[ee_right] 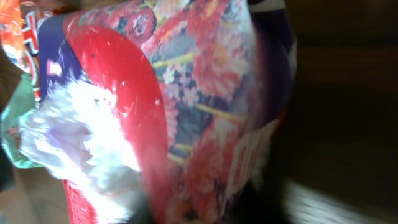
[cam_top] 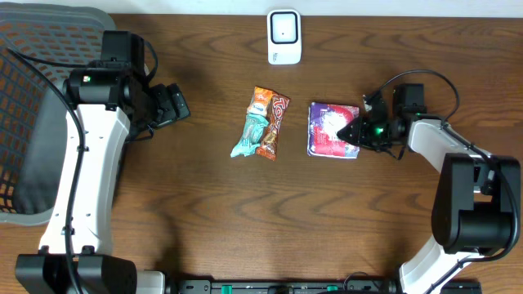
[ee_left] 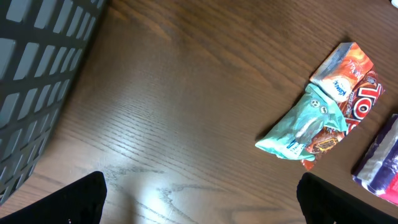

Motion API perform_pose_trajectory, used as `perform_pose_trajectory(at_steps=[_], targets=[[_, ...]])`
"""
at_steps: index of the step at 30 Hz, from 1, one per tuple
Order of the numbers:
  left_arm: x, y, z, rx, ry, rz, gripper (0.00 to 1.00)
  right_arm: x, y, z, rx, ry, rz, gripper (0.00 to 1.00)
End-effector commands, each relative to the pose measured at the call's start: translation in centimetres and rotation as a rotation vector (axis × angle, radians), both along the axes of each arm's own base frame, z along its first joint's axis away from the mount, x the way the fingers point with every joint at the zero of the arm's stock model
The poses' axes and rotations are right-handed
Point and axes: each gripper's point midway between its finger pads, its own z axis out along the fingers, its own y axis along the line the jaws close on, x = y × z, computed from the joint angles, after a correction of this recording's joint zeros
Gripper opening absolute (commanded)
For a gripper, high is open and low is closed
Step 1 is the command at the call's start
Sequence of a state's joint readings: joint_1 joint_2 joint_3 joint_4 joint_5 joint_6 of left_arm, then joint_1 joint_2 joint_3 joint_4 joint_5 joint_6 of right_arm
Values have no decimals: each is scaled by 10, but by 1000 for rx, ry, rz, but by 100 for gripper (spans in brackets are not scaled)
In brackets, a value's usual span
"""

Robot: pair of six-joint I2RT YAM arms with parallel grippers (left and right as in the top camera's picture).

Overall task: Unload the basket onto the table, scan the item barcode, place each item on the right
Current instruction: 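Raise the bag past the white scanner toward the top-right corner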

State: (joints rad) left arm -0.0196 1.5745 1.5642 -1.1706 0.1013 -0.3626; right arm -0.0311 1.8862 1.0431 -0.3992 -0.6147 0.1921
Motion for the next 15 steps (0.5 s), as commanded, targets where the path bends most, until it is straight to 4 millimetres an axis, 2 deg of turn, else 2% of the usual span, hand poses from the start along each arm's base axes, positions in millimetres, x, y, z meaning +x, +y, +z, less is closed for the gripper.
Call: perform_pose_trajectory(at_steps=[1, 3, 5, 7, 10, 11, 13, 14, 15], targets=[[-1, 3, 3, 9, -6, 5, 98, 1, 19, 7, 79, 31, -19, 1], [-1, 3, 3, 9, -6, 5, 98, 15, 19, 22, 98, 16, -61, 1], [-1, 3, 3, 9, -6, 5, 98, 36, 19, 46, 113, -40, -87, 1], [-1, 3, 3, 9, -6, 5, 98, 69, 21, 86, 143, -146, -114, 1], [-1, 3, 3, 9, -6, 5, 98, 104, 30, 135, 193, -308, -116, 1], [-1, 3, 3, 9, -6, 5, 98, 123, 37, 161, 220, -419, -122, 1], [-1, 3, 3, 9, -6, 5, 98, 138, 42, 180, 238, -497, -173, 1], [-1, 3, 3, 9, -6, 5, 98, 152, 43, 188, 218, -540, -267, 1], [-1, 3, 3, 9, -6, 5, 98, 158, 44, 190, 196, -563, -316, 1]])
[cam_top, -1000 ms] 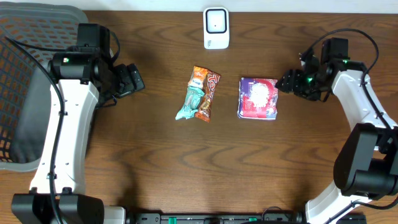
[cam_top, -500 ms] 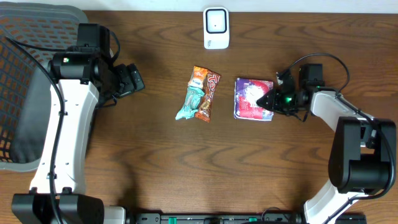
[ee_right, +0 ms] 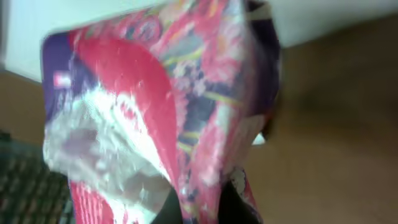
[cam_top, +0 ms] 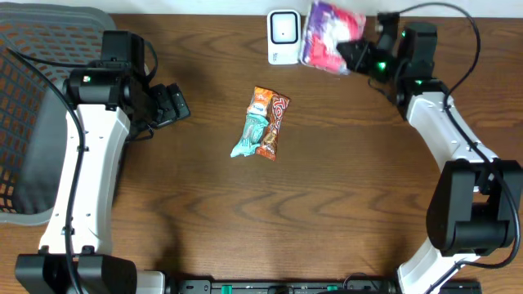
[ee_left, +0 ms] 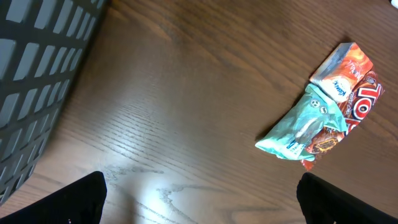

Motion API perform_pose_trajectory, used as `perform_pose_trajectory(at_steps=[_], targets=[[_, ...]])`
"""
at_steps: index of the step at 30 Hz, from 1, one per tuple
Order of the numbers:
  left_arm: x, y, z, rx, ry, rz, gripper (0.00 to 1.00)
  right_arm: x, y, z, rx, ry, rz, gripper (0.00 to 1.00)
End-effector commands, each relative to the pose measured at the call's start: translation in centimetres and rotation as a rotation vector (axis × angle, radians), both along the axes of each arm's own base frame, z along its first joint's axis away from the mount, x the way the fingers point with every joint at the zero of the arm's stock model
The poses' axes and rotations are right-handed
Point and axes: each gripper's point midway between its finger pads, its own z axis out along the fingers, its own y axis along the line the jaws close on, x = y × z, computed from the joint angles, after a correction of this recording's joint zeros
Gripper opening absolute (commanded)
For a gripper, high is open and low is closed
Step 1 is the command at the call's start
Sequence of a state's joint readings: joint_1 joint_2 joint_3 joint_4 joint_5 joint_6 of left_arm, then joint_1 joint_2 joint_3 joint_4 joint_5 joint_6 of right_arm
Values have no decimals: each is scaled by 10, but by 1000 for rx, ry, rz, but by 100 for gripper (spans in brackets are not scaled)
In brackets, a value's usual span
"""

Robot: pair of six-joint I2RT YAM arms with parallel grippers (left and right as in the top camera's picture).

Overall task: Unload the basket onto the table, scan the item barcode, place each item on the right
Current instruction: 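Raise the bag past the white scanner toward the top-right corner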

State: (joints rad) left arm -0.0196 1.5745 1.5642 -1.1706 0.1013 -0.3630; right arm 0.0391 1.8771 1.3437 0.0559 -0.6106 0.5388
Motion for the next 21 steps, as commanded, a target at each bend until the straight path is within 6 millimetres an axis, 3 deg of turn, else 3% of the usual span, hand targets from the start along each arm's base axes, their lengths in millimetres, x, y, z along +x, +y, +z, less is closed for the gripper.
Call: perform_pose_trajectory(at_steps=[1, 7, 13, 16, 19, 21], targets=[[-1, 3, 3, 9, -6, 5, 98, 17, 15, 17, 43, -20, -192, 1], [-1, 3, 3, 9, -6, 5, 98, 41, 49, 23, 128, -120, -276, 1], [-1, 3, 3, 9, -6, 5, 98, 75, 72, -9, 119, -58, -258, 1], [-1, 3, 3, 9, -6, 5, 98, 89, 75, -17, 60, -36, -242, 1], [-1, 3, 3, 9, -6, 5, 98, 97, 68, -5, -27, -51, -222, 1], [-1, 3, 3, 9, -6, 5, 98, 97, 50, 7, -110, -26, -217, 1]])
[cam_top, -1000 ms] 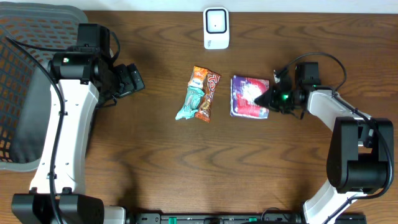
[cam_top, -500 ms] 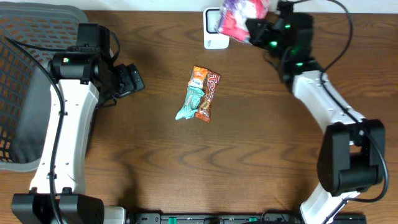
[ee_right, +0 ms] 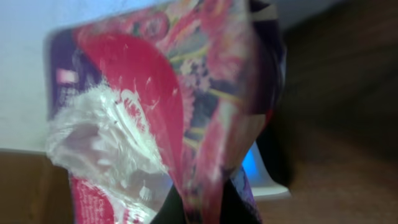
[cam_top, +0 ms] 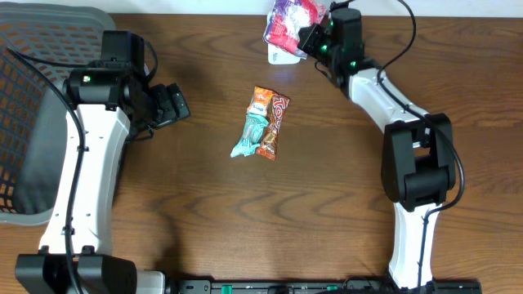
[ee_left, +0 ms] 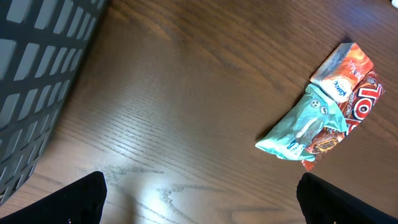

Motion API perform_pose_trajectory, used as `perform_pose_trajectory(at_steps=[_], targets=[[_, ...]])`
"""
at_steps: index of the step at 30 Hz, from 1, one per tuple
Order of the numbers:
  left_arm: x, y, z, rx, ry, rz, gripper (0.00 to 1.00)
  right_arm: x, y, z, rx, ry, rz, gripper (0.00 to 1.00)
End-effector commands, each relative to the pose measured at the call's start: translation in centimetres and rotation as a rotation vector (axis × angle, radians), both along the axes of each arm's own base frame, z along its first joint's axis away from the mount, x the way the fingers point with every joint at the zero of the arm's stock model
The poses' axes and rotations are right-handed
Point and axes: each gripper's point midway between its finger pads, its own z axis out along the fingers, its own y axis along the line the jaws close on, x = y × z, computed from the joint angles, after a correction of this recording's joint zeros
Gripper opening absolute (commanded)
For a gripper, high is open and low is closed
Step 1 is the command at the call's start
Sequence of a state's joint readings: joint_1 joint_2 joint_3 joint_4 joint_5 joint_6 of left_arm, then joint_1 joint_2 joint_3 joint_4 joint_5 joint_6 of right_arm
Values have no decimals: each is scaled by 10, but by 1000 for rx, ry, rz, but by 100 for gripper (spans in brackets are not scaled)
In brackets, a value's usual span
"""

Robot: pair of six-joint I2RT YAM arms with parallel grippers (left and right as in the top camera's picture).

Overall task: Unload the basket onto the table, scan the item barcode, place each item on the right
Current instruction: 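Raise the bag past the white scanner toward the top-right corner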

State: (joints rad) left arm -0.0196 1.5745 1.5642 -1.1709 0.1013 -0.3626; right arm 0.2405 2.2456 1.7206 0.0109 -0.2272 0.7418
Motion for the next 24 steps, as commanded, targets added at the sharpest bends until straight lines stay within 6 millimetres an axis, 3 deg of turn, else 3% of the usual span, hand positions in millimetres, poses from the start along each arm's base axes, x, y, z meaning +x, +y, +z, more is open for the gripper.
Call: perform_pose_trajectory(at_steps=[1, 3, 5, 6, 7, 13, 18, 22, 23, 24], targets=[[-1, 3, 3, 9, -7, 5, 98, 14, -29, 74, -106, -112, 8, 1], [-1, 3, 3, 9, -7, 5, 98, 12, -59, 77, -147, -50, -24, 1], [-1, 3, 3, 9, -7, 5, 98, 7, -112, 74, -200, 39, -97, 1], [-1, 3, 3, 9, -7, 5, 98, 0, -163, 64, -223, 125, -187, 1], [-1, 3, 3, 9, -7, 6, 98, -7, -190, 56, -226, 171, -230, 1], [-1, 3, 3, 9, -7, 5, 98, -45, -328, 20, -204, 338, -447, 1], [-1, 3, 3, 9, -7, 5, 98, -65, -394, 6, -314, 341, -433, 1], [-1, 3, 3, 9, -7, 5, 98, -86, -450, -9, -365, 404, -594, 1], [-1, 3, 3, 9, -7, 5, 98, -90, -460, -16, -355, 422, -638, 6], [-1, 3, 3, 9, -7, 5, 98, -94, -470, -24, -323, 441, -687, 20]])
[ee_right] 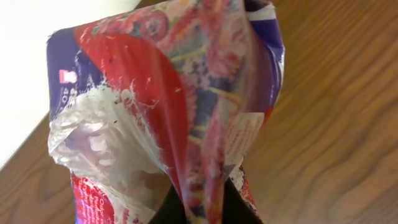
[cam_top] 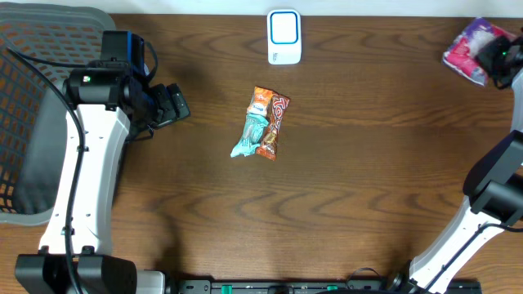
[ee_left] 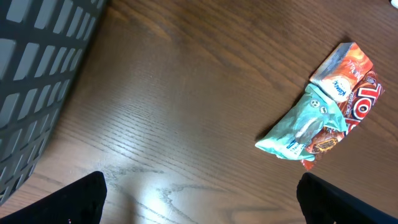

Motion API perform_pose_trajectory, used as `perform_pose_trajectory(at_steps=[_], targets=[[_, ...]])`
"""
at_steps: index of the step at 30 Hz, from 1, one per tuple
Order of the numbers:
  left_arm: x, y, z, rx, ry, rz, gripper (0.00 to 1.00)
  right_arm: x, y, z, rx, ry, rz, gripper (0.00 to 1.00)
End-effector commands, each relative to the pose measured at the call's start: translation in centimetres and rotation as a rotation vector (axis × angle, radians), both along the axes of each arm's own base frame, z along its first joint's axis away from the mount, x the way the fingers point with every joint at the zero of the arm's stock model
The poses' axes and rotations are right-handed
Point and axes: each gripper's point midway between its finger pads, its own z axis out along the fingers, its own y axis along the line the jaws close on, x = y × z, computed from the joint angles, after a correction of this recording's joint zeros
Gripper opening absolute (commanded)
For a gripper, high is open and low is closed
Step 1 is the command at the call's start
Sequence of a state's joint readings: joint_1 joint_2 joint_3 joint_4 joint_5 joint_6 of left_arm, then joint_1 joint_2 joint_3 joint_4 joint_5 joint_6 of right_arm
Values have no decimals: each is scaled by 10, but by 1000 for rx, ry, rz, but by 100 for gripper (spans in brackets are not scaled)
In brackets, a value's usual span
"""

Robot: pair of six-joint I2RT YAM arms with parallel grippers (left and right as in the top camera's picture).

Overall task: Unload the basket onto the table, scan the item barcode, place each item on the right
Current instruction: 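Raise the bag past the white scanner toward the top-right corner, then release the bag at the top-right corner and swing right gripper back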

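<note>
A purple and red flowered packet (cam_top: 466,47) hangs at the far right back corner of the table, with my right gripper (cam_top: 493,55) shut on it. In the right wrist view the packet (ee_right: 155,106) fills the frame, pinched at its lower edge by the gripper (ee_right: 205,200). The white scanner (cam_top: 284,37) stands at the back centre, well left of the packet. My left gripper (cam_top: 173,104) hovers open at the left, with nothing between its fingers (ee_left: 81,199).
Two overlapping snack packets, one teal and one orange-brown (cam_top: 263,124), lie in the middle of the table; the same snack packets (ee_left: 323,112) appear in the left wrist view. A grey mesh basket (cam_top: 33,106) stands at the left edge, next to my left arm.
My right gripper, with the flowered packet in it, was over the scanner at the back centre and is now at the far right back corner. The left arm has not moved.
The flowered packet lay on the table right of the snack packets, with my right gripper at it. Then the gripper held it up just right of the scanner, then over the scanner. Now it holds the packet far to the right.
</note>
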State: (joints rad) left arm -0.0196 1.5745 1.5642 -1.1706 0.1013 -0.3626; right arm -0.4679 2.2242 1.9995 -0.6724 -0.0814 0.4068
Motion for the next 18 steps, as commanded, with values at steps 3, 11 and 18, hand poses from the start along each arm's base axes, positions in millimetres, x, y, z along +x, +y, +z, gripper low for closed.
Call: perform_pose_trajectory(at_steps=[3, 11, 18], targets=[[-1, 3, 3, 9, -6, 5, 98, -16, -37, -57, 96, 52, -191, 24], [-1, 3, 3, 9, -6, 5, 98, -15, -11, -94, 207, 110, -81, 29], [-1, 3, 3, 9, -6, 6, 98, -5, 21, 24, 159, -71, 33, 34]])
